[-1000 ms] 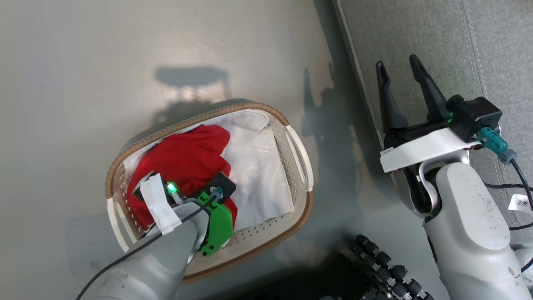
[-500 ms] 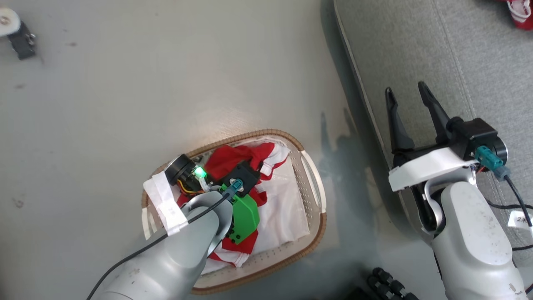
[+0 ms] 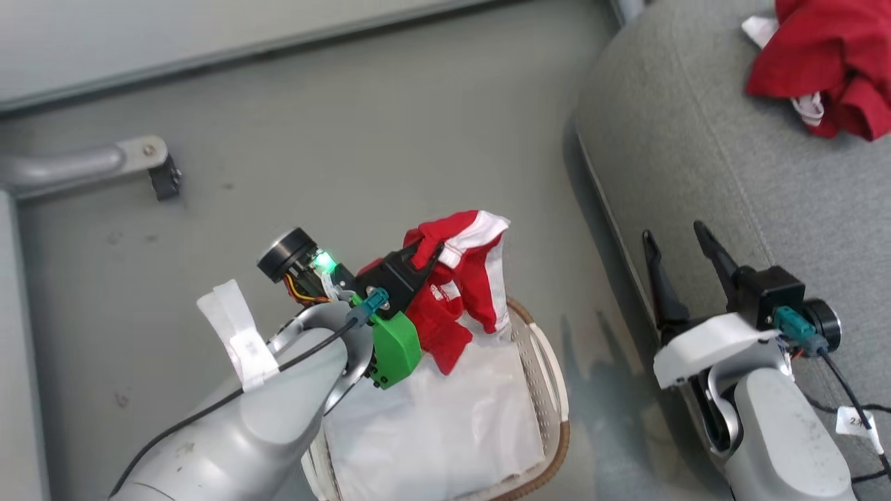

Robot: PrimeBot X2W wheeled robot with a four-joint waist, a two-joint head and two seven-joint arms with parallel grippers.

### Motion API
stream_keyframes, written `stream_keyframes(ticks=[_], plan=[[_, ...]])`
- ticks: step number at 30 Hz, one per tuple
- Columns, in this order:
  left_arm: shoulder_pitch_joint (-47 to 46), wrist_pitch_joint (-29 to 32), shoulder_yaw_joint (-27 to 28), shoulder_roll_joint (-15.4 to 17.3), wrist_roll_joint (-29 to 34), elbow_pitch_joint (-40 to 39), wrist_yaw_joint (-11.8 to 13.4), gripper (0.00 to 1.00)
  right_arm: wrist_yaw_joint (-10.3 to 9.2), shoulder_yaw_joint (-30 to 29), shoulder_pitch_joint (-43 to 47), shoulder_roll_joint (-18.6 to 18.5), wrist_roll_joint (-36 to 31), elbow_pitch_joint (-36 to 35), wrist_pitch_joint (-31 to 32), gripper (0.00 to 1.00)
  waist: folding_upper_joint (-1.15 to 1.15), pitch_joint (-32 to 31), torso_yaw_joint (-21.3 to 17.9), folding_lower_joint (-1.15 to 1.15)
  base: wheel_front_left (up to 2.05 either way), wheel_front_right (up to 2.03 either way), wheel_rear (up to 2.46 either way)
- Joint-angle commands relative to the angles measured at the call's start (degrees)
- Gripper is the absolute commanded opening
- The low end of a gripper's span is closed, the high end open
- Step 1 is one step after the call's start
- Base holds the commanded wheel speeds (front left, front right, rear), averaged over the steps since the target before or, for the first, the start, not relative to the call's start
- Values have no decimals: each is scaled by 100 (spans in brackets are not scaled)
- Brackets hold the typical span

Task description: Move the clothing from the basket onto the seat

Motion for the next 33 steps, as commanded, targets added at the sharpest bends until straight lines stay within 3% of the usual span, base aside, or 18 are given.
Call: stream_keyframes(ticks=[1,10,18,33], plan=[[-56,29,15,82,-24,-138,-13,0,-7,5,163,-25,-26,45,-4,100,0,-864,241,0,0,0,0],[-318,274,89,599,-153,-1086,-33,0,-6,83,550,-24,-143,156,-4,100,0,-1739,238,0,0,0,0],[-726,527,233,910,-385,-1568,-47,0,-6,254,615,-22,-247,193,-4,100,0,-2098,249,0,0,0,0],[-1513,771,273,872,-664,-1744,-56,0,-7,1111,336,-23,-138,186,-4,100,0,-2370,402,0,0,0,0]])
